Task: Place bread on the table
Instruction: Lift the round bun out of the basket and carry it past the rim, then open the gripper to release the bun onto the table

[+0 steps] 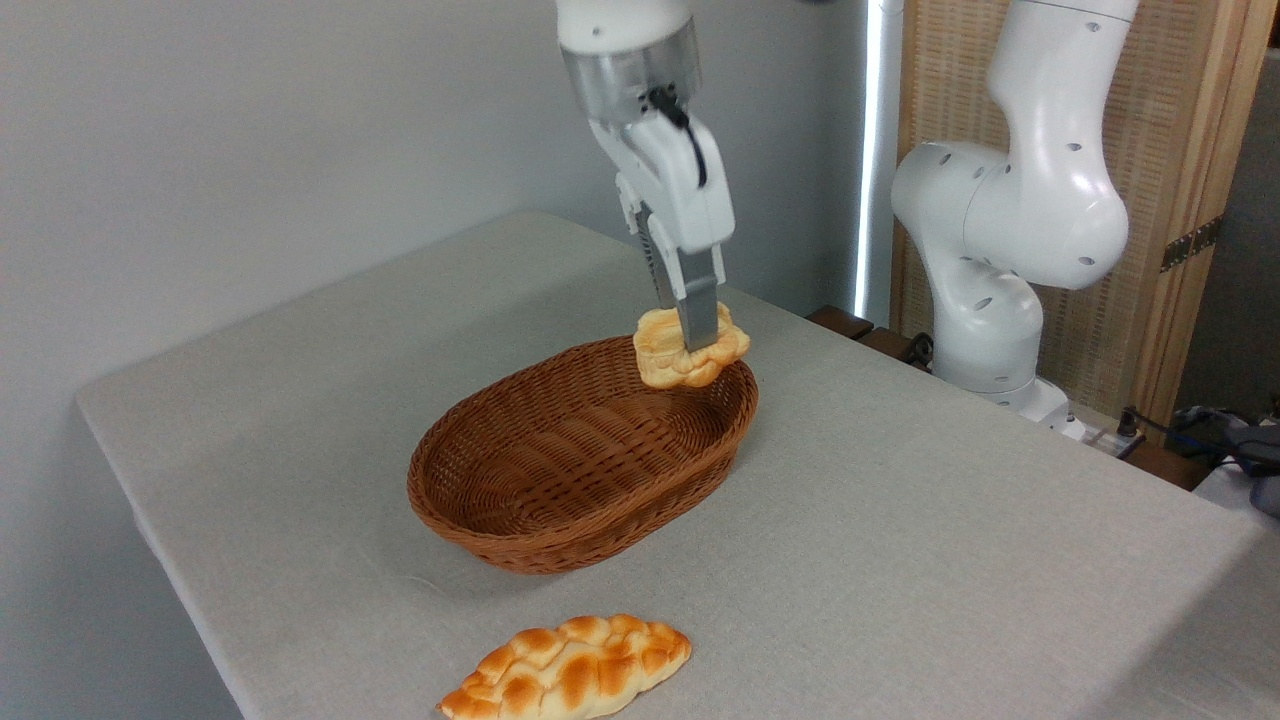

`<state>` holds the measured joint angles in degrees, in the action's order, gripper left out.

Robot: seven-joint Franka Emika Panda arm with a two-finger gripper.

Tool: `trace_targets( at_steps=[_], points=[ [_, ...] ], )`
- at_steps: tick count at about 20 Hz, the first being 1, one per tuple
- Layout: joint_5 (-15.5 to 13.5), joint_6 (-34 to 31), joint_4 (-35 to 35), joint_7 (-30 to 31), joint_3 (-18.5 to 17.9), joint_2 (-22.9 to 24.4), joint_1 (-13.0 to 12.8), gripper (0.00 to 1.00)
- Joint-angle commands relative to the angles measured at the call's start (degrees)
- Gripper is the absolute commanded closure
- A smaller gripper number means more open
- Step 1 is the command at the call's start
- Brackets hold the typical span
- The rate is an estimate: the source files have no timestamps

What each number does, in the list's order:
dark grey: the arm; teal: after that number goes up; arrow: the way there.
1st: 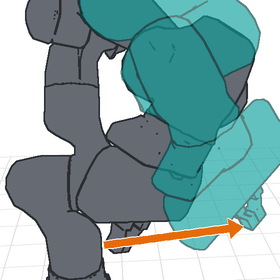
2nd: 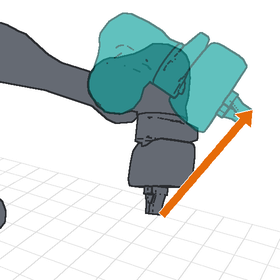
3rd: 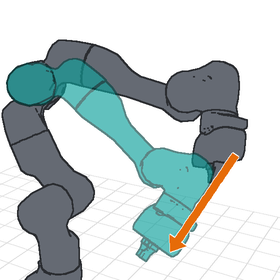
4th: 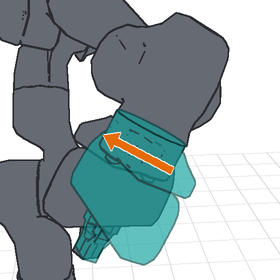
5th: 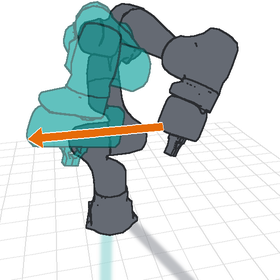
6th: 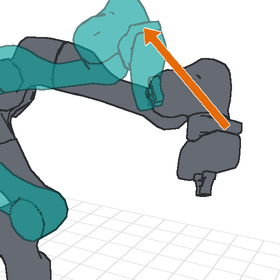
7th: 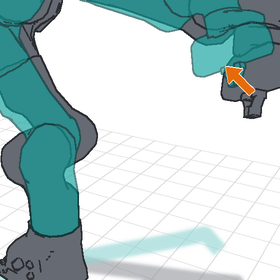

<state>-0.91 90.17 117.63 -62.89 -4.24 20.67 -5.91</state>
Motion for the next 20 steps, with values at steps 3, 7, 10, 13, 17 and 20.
trace_targets(
  at_steps=[3,7,10,13,17,20],
  points=[
    [2.9,-1.1,-7.5,0.1,-0.1,-3.5,3.3,0.50],
    [6.6,-0.7,-9.9,-1.4,-0.2,-4.7,7.5,0.50],
    [8.6,-0.6,-10.0,-5.0,-0.9,-4.8,7.5,0.46],
    [8.4,-0.7,-9.9,-4.4,-0.9,-4.7,7.5,0.36],
    [6.1,-0.3,-9.9,-0.3,-0.4,-4.7,7.4,0.26],
    [6.0,-0.1,-9.9,0.0,-0.4,-4.7,7.4,0.10]
  ],
)
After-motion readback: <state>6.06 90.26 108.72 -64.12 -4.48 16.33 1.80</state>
